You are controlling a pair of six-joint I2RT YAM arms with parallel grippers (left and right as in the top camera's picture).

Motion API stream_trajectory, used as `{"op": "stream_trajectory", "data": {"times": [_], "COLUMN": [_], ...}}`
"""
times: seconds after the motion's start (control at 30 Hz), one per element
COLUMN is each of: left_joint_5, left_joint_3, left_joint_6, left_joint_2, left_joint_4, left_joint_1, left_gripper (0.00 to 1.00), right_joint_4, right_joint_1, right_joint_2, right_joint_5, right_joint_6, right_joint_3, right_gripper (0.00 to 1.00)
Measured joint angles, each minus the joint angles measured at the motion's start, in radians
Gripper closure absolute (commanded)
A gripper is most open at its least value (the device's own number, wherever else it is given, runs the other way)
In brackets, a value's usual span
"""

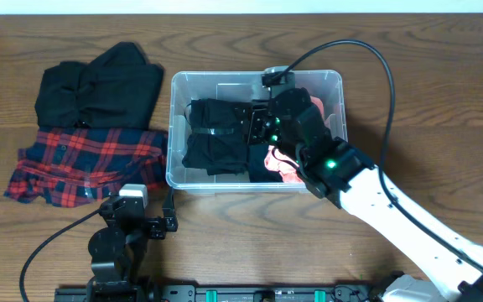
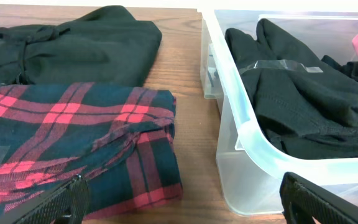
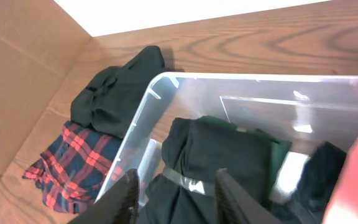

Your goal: Pack container

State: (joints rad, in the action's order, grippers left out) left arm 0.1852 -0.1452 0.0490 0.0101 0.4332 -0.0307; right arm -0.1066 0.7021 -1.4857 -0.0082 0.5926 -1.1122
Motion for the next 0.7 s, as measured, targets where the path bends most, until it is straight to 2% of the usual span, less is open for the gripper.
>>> {"op": "stream_trajectory", "data": {"times": [0.13,0.3,0.4,0.57,0.63,0.7], "left_joint_5": [0.000,0.000,0.000,0.000,0.000,0.000], "left_joint_3": [0.000,0.000,0.000,0.000,0.000,0.000], "left_joint_6": [0.000,0.000,0.000,0.000,0.000,0.000], "left_joint_2": [0.000,0.000,0.000,0.000,0.000,0.000], "left_joint_4": [0.000,0.000,0.000,0.000,0.000,0.000], "left_joint_1": [0.000,0.000,0.000,0.000,0.000,0.000], "left_gripper": [0.02,0.02,0.02,0.02,0.02,0.02], "right_joint_4": [0.096,0.119,0.130,0.100,0.045,-0.017], "right_joint_1": [0.004,0.005,-0.002,-0.027,-0.046,-0.079], "right_joint_2": [-0.148,-0.382,-0.429,-0.401,-0.355,-0.274], "right_joint_5": [-0.064,-0.159,-0.187,-0.245,-0.257,-0.257], "right_joint_6": [-0.027,-0.061,-0.073,-0.088,-0.092,-0.100], "right_joint_3": [0.000,0.000,-0.002,-0.005,-0.003,0.002], "right_gripper": [0.77,0.78,0.75,0.67,0.62,0.53]}}
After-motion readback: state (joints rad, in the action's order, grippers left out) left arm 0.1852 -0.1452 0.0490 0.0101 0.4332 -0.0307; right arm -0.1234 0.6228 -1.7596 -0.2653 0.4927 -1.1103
